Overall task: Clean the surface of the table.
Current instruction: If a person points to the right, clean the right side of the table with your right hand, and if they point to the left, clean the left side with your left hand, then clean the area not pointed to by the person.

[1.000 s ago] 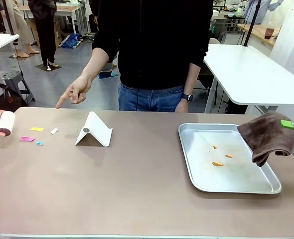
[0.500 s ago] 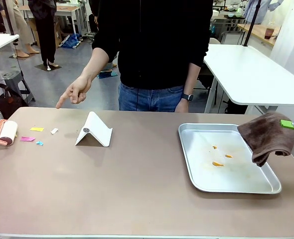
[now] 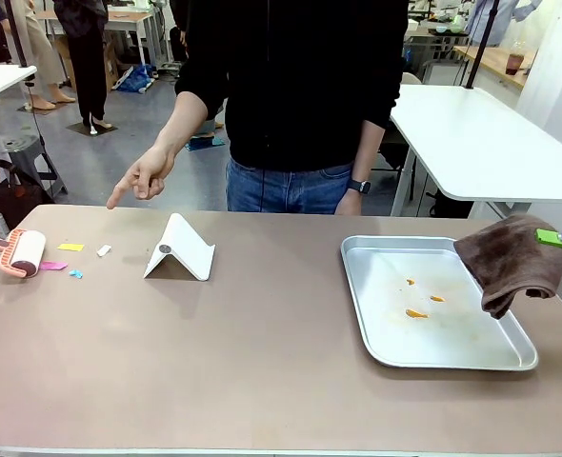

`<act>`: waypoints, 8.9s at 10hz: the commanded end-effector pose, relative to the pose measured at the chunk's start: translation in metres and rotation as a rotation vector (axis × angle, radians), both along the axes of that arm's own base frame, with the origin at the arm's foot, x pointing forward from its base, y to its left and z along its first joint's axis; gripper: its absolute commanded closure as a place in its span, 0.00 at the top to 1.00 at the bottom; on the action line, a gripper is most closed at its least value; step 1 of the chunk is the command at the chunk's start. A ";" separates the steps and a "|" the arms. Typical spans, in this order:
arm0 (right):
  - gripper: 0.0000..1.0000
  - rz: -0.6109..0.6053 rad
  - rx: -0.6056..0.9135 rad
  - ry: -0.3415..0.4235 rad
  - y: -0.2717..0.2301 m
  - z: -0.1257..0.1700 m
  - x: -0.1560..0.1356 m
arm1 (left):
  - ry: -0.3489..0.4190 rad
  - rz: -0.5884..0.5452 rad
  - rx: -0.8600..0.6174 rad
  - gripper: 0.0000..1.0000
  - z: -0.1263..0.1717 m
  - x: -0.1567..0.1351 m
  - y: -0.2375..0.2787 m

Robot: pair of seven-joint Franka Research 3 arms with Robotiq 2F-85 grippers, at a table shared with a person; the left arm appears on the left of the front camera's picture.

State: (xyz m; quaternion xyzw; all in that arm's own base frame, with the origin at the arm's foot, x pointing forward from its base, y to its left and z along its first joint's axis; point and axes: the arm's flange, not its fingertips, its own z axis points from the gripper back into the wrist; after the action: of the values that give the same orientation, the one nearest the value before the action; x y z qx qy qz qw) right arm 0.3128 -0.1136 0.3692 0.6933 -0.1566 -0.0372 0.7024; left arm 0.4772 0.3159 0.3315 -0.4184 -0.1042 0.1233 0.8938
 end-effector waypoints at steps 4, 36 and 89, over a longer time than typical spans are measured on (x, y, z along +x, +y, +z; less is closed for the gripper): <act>0.01 0.013 0.004 -0.007 0.000 0.001 -0.002 | 0.072 -0.006 0.050 0.22 -0.017 0.010 -0.024; 0.01 0.013 0.004 -0.007 0.000 0.001 -0.002 | -0.269 -0.051 -0.370 0.22 0.096 -0.193 -0.065; 0.00 0.281 -1.004 -0.050 0.203 -0.089 0.132 | -0.231 -0.088 -0.443 0.22 0.082 -0.228 -0.052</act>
State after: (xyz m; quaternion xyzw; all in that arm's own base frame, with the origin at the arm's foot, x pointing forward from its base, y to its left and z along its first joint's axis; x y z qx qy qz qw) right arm 0.4451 0.0766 0.2903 0.2755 -0.0898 0.1303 0.9482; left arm 0.2488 0.2650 0.4079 -0.6168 -0.1551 0.0480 0.7702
